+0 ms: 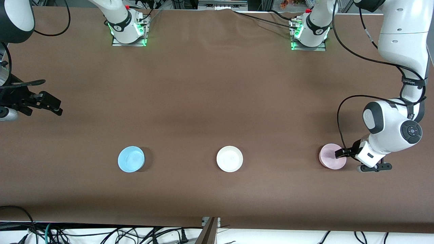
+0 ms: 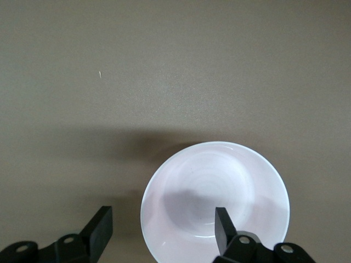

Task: Stack pink and blue bowls on white bowl
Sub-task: 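Lower the left gripper onto the pink bowl rim and close it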

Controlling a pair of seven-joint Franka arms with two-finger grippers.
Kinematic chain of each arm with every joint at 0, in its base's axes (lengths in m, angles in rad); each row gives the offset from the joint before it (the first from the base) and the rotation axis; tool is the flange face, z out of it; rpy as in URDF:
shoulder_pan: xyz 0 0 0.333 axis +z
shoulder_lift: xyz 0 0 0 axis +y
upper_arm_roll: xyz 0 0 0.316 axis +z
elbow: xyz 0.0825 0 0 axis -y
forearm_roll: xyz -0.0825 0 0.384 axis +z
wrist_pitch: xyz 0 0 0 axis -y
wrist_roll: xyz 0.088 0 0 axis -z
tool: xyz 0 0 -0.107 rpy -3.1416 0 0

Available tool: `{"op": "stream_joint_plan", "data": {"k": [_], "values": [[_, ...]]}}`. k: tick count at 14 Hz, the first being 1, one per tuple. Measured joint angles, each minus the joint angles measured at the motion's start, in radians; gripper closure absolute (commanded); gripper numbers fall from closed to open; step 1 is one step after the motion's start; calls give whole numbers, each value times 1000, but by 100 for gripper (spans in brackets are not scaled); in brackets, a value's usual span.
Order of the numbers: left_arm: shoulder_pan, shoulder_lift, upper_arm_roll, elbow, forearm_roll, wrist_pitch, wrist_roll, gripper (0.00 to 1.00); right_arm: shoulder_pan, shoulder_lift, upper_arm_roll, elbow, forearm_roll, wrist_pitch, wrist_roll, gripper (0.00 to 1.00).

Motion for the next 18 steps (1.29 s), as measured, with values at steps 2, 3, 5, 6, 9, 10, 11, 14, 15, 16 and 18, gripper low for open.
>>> {"op": "stream_joint_plan", "data": {"k": [2,3,5,6,9,10,11,14,15,16,18], "values": [[-1,9,0,-8,0,21,0,20,-1,0,0,0,0,0,0,0],[-1,13,0,-12,0,27,0,22,-1,0,0,0,0,0,0,0],[-2,19,0,-13,0,34,0,25,-2,0,0,0,0,0,0,0],[-2,20,0,-13,0,37,0,27,-3,0,0,0,0,0,0,0],[-2,20,0,-13,0,39,0,37,-3,0,0,0,0,0,0,0],[-2,20,1,-13,0,39,0,39,-4,0,0,0,1,0,0,0],[-2,20,1,-13,0,39,0,42,-6,0,0,0,1,0,0,0],[-1,20,2,-13,0,39,1,53,-8,0,0,0,3,6,0,0],[0,20,3,-13,0,39,5,55,-8,0,0,0,3,10,0,0],[1,20,4,-13,0,39,11,56,-8,0,0,0,4,14,0,0],[6,20,7,-13,0,39,21,60,-8,1,0,0,4,17,0,0]]}}
